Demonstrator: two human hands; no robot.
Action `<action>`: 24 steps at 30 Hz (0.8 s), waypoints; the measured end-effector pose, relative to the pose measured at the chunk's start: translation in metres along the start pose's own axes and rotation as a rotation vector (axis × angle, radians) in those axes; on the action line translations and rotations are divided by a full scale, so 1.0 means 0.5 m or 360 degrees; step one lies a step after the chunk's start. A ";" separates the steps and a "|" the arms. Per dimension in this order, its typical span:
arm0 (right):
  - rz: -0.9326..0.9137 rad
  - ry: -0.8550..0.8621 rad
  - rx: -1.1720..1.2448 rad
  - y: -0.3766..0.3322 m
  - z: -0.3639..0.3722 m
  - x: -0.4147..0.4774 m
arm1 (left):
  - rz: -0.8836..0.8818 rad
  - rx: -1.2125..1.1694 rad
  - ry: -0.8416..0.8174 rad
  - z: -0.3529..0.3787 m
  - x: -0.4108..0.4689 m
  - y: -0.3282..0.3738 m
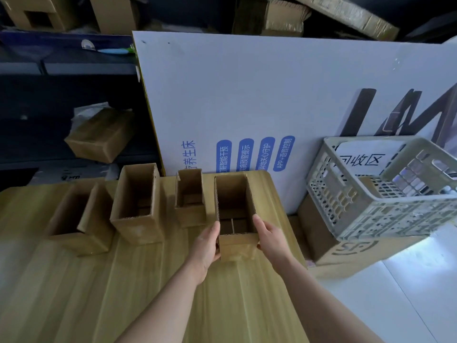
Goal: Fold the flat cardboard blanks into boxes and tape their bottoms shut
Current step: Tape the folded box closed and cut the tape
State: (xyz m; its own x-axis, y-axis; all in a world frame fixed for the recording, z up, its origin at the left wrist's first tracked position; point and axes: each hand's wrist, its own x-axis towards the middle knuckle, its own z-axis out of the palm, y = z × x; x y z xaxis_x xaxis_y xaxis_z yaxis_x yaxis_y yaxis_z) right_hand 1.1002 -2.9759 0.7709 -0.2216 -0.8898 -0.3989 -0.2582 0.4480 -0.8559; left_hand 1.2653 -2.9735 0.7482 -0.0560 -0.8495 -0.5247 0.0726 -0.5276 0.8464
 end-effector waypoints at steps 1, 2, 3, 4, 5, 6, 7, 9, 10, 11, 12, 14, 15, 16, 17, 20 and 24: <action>-0.0013 -0.0009 0.0002 -0.005 0.002 0.024 | 0.0003 -0.0028 0.0042 0.005 0.021 0.007; -0.0019 -0.0014 0.0004 -0.010 0.005 0.046 | 0.0005 -0.0054 0.0077 0.010 0.039 0.014; -0.0020 -0.0015 0.0010 -0.014 0.008 0.067 | 0.0010 -0.0076 0.0106 0.015 0.056 0.020; -0.0017 -0.0016 0.0022 -0.017 0.012 0.086 | 0.0023 -0.0085 0.0128 0.018 0.073 0.023; -0.0010 -0.0019 0.0045 -0.018 0.016 0.104 | 0.0040 -0.0093 0.0146 0.021 0.088 0.025; -0.0001 -0.0021 0.0065 -0.020 0.019 0.118 | 0.0060 -0.0109 0.0167 0.024 0.101 0.027; 0.0000 -0.0019 0.0076 -0.022 0.023 0.131 | 0.0085 -0.0131 0.0193 0.026 0.112 0.027; -0.0007 -0.0008 0.0075 -0.024 0.030 0.152 | 0.0122 -0.0143 0.0246 0.029 0.128 0.028; -0.0011 -0.0007 0.0074 -0.026 0.033 0.160 | 0.0136 -0.0139 0.0268 0.031 0.135 0.028; -0.0014 -0.0006 0.0071 -0.029 0.035 0.166 | 0.0147 -0.0138 0.0282 0.032 0.139 0.029; -0.0017 -0.0005 0.0072 -0.032 0.037 0.171 | 0.0156 -0.0139 0.0292 0.033 0.144 0.030; -0.0018 -0.0004 0.0070 -0.037 0.039 0.180 | 0.0164 -0.0132 0.0306 0.034 0.154 0.030; -0.0016 -0.0004 0.0069 -0.039 0.039 0.184 | 0.0164 -0.0127 0.0315 0.035 0.157 0.031; -0.0013 -0.0003 0.0073 -0.041 0.039 0.184 | 0.0164 -0.0126 0.0325 0.036 0.161 0.031; -0.0012 0.0001 0.0081 -0.042 0.039 0.186 | 0.0165 -0.0122 0.0331 0.036 0.163 0.031; -0.0004 0.0006 0.0102 -0.042 0.035 0.184 | 0.0166 -0.0081 0.0332 0.039 0.168 0.030; -0.0029 0.0006 0.0065 -0.041 0.029 0.180 | 0.0146 -0.0047 0.0310 0.042 0.163 0.028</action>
State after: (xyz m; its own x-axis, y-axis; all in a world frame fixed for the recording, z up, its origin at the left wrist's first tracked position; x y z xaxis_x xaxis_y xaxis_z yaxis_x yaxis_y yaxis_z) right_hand 1.0991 -3.0667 0.7478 -0.2208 -0.8974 -0.3820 -0.2238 0.4279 -0.8757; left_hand 1.2410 -3.0501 0.7191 0.1453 -0.8781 -0.4558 0.0976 -0.4457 0.8898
